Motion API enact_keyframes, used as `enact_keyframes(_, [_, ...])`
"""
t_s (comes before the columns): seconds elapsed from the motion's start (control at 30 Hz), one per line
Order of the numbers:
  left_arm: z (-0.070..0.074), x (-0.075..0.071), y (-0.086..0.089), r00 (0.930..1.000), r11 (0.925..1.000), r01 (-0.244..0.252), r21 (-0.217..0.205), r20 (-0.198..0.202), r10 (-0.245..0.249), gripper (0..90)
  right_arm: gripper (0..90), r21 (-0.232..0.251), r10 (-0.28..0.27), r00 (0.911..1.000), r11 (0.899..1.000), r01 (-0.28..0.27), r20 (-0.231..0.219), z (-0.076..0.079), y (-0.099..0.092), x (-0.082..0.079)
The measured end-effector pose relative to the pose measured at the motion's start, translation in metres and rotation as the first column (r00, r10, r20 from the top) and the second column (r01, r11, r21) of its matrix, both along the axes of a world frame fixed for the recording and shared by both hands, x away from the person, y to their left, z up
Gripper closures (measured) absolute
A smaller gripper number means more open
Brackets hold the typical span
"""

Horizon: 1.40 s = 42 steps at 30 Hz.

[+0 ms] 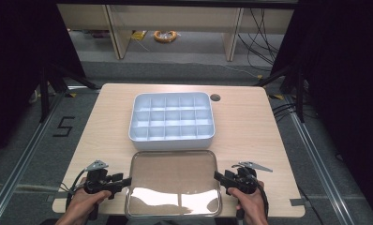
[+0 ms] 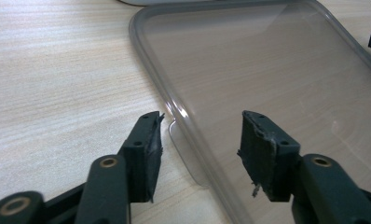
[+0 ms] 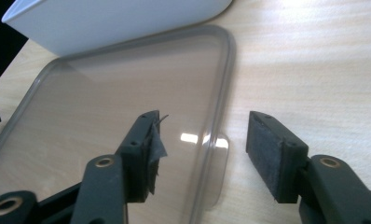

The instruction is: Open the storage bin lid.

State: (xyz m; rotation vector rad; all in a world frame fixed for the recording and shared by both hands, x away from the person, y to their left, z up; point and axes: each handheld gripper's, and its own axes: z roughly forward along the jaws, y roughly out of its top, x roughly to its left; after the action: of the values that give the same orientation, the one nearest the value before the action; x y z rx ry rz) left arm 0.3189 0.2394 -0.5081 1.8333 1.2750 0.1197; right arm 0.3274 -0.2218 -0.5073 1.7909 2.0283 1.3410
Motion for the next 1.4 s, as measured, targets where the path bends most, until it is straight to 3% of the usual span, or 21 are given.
enact_keyframes(0.27, [0.002, 0.001, 0.000, 0.9998, 0.9992, -0.018, -0.034, -0.005, 0.018, 36.0, 36.6, -0.022, 0.016, 0.9993, 1.000, -0.016, 0.034, 0.002, 0.000, 0.001])
enact_keyframes(0.47, [0.004, 0.001, -0.002, 1.0000, 0.9988, -0.001, -0.048, 0.008, 0.001, 28.0, 32.8, -0.048, 0.003, 0.9983, 0.999, -0.001, 0.058, 0.004, 0.000, 0.001])
enact_keyframes(0.5, [0.004, 0.001, -0.002, 0.9998, 0.9990, 0.006, -0.045, 0.017, -0.005, 27.2, 32.2, -0.029, -0.009, 0.9998, 1.000, 0.010, 0.017, 0.007, 0.001, -0.002])
enact_keyframes(0.53, [0.005, 0.001, -0.002, 0.9998, 0.9989, 0.007, -0.046, 0.018, -0.006, 26.0, 31.8, -0.048, -0.001, 0.9980, 0.999, 0.004, 0.063, 0.005, 0.000, 0.000])
enact_keyframes(0.57, [0.005, 0.001, -0.002, 0.9997, 0.9990, 0.012, -0.043, 0.022, -0.011, 24.8, 31.1, -0.051, 0.011, 0.9974, 0.999, -0.007, 0.071, 0.006, -0.002, 0.000])
enact_keyframes(0.6, [0.005, 0.001, -0.003, 0.9996, 0.9987, 0.016, -0.048, 0.024, -0.015, 23.9, 30.2, -0.078, 0.019, 0.9975, 0.997, -0.013, 0.068, 0.006, -0.003, 0.000])
enact_keyframes(0.67, [0.006, 0.000, -0.003, 0.9993, 0.9982, 0.021, -0.056, 0.033, -0.019, 22.7, 29.2, -0.077, 0.016, 0.9976, 0.997, -0.010, 0.068, 0.007, -0.003, 0.000])
enact_keyframes(0.7, [0.007, 0.000, -0.003, 0.9992, 0.9984, 0.023, -0.053, 0.035, -0.021, 21.4, 29.2, -0.036, -0.012, 0.9991, 0.999, 0.014, 0.041, 0.008, 0.000, -0.002])
enact_keyframes(0.77, [0.007, 0.000, -0.004, 0.9987, 0.9982, 0.027, -0.054, 0.046, -0.024, 19.7, 29.2, -0.083, 0.003, 0.9976, 0.997, 0.003, 0.069, 0.009, -0.002, -0.002])
enact_keyframes(0.87, [0.008, 0.000, -0.004, 0.9983, 0.9974, 0.031, -0.064, 0.051, -0.028, 14.8, 29.2, -0.084, -0.008, 0.9954, 0.996, 0.016, 0.095, 0.010, -0.002, -0.002])
enact_keyframes(0.97, [0.009, -0.001, -0.004, 0.9976, 0.9956, 0.043, -0.083, 0.058, -0.038, 14.8, 29.1, -0.099, -0.003, 0.9939, 0.995, 0.014, 0.110, 0.014, -0.003, -0.003])
enact_keyframes(1.0, [0.009, -0.001, -0.004, 0.9975, 0.9956, 0.044, -0.083, 0.059, -0.039, 14.7, 29.1, -0.075, -0.036, 0.9964, 0.996, 0.041, 0.077, 0.017, 0.000, -0.007])
enact_keyframes(1.03, [0.010, -0.002, -0.005, 0.9973, 0.9955, 0.045, -0.084, 0.061, -0.040, 14.7, 29.1, -0.068, -0.029, 0.9963, 0.997, 0.034, 0.081, 0.017, 0.001, -0.007])
enact_keyframes(1.07, [0.010, -0.002, -0.005, 0.9971, 0.9951, 0.047, -0.086, 0.063, -0.042, 14.8, 28.9, -0.097, 0.001, 0.9927, 0.995, 0.011, 0.121, 0.016, -0.003, -0.005])
enact_keyframes(1.13, [0.010, -0.002, -0.005, 0.9965, 0.9939, 0.047, -0.099, 0.073, -0.040, 14.8, 28.4, -0.085, -0.021, 0.9942, 0.996, 0.030, 0.105, 0.018, 0.000, -0.007])
enact_keyframes(1.2, [0.011, -0.002, -0.005, 0.9960, 0.9939, 0.054, -0.097, 0.077, -0.046, 14.8, 28.2, -0.098, 0.007, 0.9904, 0.995, 0.007, 0.138, 0.018, -0.002, -0.007])
enact_keyframes(1.23, [0.012, -0.003, -0.005, 0.9959, 0.9938, 0.053, -0.098, 0.078, -0.046, 14.8, 28.1, -0.081, -0.019, 0.9947, 0.996, 0.027, 0.101, 0.020, 0.001, -0.010])
enact_keyframes(1.3, [0.011, -0.003, -0.005, 0.9956, 0.9942, 0.048, -0.096, 0.085, -0.040, 14.8, 27.9, -0.112, 0.010, 0.9908, 0.994, 0.005, 0.135, 0.020, -0.002, -0.009])
enact_keyframes(1.33, [0.012, -0.003, -0.005, 0.9959, 0.9944, 0.053, -0.092, 0.078, -0.046, 14.8, 27.9, -0.096, 0.009, 0.9882, 0.995, 0.006, 0.153, 0.019, -0.002, -0.009])
enact_keyframes(1.37, [0.012, -0.003, -0.005, 0.9958, 0.9944, 0.053, -0.092, 0.079, -0.046, 14.8, 27.9, -0.102, -0.003, 0.9915, 0.995, 0.016, 0.130, 0.021, -0.001, -0.011])
enact_keyframes(1.4, [0.012, -0.003, -0.005, 0.9957, 0.9946, 0.053, -0.089, 0.080, -0.046, 14.8, 27.9, -0.113, 0.012, 0.9893, 0.994, 0.005, 0.145, 0.021, -0.003, -0.011])
